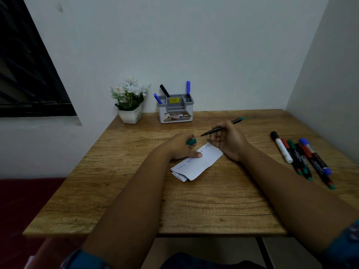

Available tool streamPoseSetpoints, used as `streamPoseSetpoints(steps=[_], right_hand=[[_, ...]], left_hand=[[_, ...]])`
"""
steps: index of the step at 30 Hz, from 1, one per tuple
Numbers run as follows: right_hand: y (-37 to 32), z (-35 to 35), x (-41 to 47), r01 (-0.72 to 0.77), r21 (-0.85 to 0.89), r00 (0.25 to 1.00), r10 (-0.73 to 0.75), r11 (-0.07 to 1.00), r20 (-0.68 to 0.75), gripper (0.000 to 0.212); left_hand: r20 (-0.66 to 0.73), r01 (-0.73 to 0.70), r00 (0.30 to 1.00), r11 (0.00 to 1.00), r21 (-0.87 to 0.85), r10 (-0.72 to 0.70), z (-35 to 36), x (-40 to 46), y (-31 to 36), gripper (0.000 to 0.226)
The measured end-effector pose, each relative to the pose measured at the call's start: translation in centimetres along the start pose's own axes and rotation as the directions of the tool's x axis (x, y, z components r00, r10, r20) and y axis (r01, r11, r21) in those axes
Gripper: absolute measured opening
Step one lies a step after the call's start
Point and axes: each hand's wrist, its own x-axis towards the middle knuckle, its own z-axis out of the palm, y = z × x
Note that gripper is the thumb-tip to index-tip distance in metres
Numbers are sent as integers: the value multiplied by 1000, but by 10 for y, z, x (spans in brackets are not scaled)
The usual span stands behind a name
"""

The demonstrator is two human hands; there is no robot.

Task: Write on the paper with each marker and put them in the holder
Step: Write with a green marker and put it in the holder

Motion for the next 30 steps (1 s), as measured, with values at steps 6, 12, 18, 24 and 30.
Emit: streamPoseSetpoints(steps=[6,12,18,24,30], right_hand=[[6,7,2,57,-252,998,-51,966,31,25],[9,8,-2,179,-452,980,-120,874,157,21],[6,13,-6,190,-554,981,-137,811,137,27],[6,16,-3,148,-581,988,-96,800,119,29],[12,17,-1,151,-559,975,-217,815,-53,34]], left_hand=[[1,-16,1000,1000,-5,16,0,-1,2,45],[1,-28,1000,998,-55,28,1,-2,4,53],[-19,-37,999,995,-90,35,3,-1,7,56],[36,2,999,970,-244,7,-1,-4,13,58],[-297,-88,954,904,-418,-45,-45,-13,9,5]])
